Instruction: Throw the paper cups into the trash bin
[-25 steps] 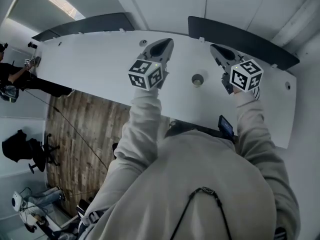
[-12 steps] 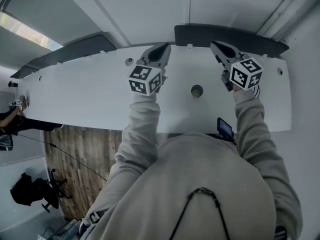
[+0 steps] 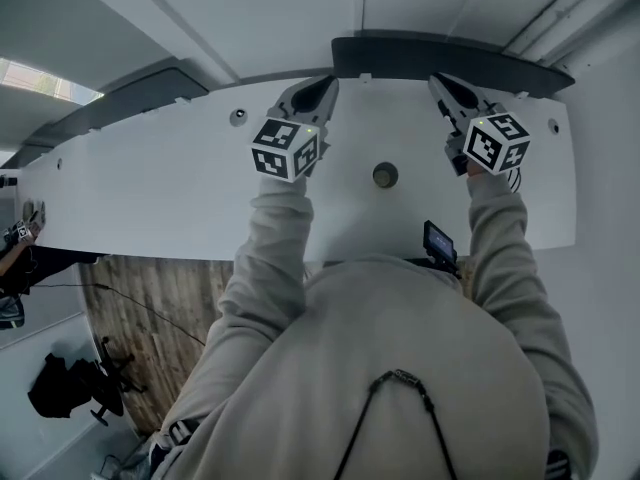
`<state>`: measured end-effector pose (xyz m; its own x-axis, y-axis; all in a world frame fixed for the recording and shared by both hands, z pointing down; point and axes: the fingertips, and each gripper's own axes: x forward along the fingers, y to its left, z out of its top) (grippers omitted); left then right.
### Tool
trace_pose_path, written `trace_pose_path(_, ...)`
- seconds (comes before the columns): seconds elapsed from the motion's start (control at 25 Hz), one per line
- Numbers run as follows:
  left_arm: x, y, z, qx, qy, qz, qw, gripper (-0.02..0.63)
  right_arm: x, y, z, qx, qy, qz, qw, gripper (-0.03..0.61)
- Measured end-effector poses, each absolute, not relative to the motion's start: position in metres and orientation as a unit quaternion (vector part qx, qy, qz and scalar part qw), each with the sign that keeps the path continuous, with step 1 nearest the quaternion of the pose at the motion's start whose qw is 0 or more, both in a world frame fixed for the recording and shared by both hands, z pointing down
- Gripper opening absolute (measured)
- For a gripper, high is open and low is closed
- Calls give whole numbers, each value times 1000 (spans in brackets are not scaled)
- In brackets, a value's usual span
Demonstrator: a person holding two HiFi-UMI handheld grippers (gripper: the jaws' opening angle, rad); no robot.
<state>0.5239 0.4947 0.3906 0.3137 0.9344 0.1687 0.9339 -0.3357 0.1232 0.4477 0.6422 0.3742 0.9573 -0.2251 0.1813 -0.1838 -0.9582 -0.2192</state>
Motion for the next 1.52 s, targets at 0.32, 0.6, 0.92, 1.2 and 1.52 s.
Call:
trace_pose_path(0.32,522,488,409,809,574,126,6,-6,462,619,392,-979,132,-121,101,12)
trace_pose_path(0.6,509,486,444,804,571,163,21,-6,454,604,431,-968,149,-170,106,12)
trace_pose_path(0.92,488,491,498,796,567,212,26,-6,435,586,490,-952,166,-225,124,12)
trace_pose_path(1.2,463,482,542,790,558,251,31,-6,413,572,543,-936,171,-274,139,12)
trace_pose_path(1.52,434,479,585,780,556,285,38,-6,385,556,606,-919,162,-325,154,71)
